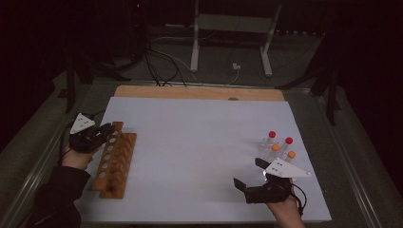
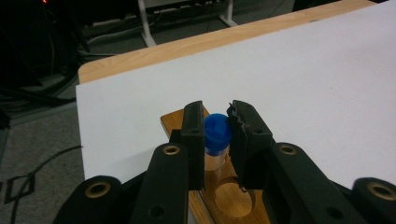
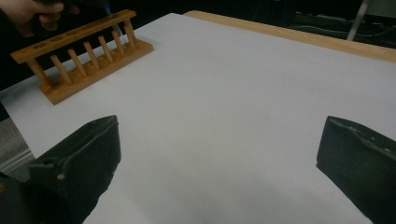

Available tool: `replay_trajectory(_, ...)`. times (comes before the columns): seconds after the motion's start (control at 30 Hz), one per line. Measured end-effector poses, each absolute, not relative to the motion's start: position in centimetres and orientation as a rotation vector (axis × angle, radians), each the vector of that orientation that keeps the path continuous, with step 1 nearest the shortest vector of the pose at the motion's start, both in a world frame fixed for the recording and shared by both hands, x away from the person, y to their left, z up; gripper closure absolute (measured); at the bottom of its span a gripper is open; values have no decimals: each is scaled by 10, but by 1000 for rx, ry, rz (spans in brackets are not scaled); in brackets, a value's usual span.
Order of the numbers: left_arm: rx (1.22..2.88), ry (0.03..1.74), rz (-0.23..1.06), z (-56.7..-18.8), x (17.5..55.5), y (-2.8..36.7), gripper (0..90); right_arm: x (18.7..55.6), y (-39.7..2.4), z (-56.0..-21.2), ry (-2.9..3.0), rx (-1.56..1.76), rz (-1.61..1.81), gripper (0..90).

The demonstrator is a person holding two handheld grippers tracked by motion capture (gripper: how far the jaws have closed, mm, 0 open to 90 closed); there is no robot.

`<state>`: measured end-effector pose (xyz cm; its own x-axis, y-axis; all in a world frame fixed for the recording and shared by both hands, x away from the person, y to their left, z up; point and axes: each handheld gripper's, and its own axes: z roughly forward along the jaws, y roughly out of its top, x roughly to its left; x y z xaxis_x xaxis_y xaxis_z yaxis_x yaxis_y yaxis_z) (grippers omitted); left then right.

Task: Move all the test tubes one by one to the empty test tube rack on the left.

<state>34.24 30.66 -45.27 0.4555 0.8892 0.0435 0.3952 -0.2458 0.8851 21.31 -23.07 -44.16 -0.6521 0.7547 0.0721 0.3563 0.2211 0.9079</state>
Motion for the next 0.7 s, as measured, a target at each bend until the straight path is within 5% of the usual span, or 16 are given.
replay_trajectory(0.1, 1845, 1087, 698, -452, 343, 306, 729, 213, -232, -441, 2112, 1029, 1419, 0)
replay_trajectory(0.23, 1826, 1092, 686, -449, 340, 306, 470, 212, -232, -440, 2113, 1031, 1419, 0)
replay_trajectory(0.4, 1792, 1058, 640, -438, 328, 302, 309, 211, -234, -437, 2102, 1028, 1416, 0)
replay_trajectory(0.43, 1789, 1048, 623, -435, 324, 300, 208, 211, -237, -435, 2090, 1028, 1416, 0)
replay_trajectory(0.7, 1819, 907, 479, -423, 295, 273, 60, 209, -250, -430, 2044, 1050, 1404, 0)
